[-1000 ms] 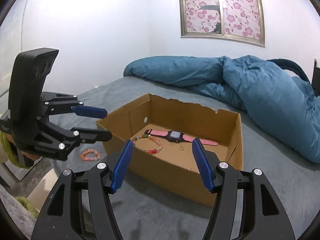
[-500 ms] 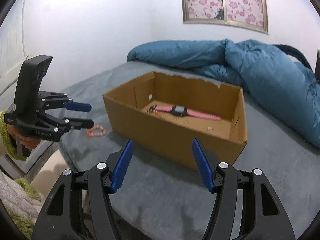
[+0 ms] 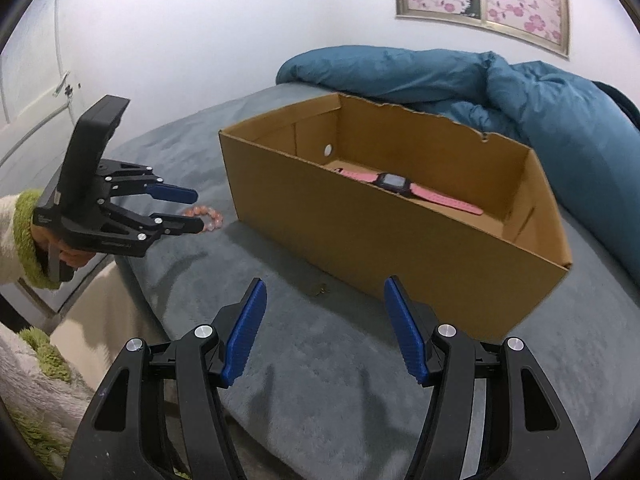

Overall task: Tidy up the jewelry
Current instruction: 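Withdraw both tools toward the pink bead bracelet and gold butterfly charm, then close the left tool on the pink bead bracelet while the right tool grasps the butterfly charm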

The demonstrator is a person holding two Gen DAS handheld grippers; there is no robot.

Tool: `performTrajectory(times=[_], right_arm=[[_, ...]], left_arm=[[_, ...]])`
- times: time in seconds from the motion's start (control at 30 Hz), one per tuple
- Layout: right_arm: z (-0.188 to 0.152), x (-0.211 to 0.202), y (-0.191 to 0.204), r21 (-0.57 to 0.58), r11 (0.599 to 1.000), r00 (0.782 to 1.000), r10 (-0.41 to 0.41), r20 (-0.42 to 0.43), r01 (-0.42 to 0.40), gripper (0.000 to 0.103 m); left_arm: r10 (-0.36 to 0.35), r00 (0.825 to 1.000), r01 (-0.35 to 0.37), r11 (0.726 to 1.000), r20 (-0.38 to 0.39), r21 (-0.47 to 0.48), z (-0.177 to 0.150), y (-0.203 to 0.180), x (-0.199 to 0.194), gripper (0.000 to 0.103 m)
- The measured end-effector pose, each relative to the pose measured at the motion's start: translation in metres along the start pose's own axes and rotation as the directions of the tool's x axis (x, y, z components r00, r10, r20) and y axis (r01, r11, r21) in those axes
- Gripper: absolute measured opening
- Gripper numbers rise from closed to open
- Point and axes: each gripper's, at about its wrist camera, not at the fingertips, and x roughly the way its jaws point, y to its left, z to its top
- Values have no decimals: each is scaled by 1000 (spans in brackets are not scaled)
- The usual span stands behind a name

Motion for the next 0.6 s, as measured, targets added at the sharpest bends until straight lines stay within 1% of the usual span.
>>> performTrajectory(times=[0.07,0.23,0.37,0.43,0.53,0.6], right_arm=[[1,7,1,-14,1000,1000,8,-9,-9,54],[3,30,3,-41,998,998,37,-42,-38,43],[4,49,4,-69,996,996,60,-65,-64,36],[3,59,4,-85,994,995,62,-82,-69,29],[0,71,3,-93,992,992,70,-107,-80,23],[-2,77,2,-100,992,991,66,-119,-78,21]], left_arm=[[-5,1000,5,1000,-17,7,-2,5,9,36],[-23,999,25,999,-49,32,-8,11,24,28],[-39,998,42,998,-53,50,-9,13,27,28],[-47,997,51,997,-53,60,-10,14,29,28],[-61,997,64,995,-52,70,-11,16,33,28],[-71,996,74,994,-50,75,-13,17,34,27]])
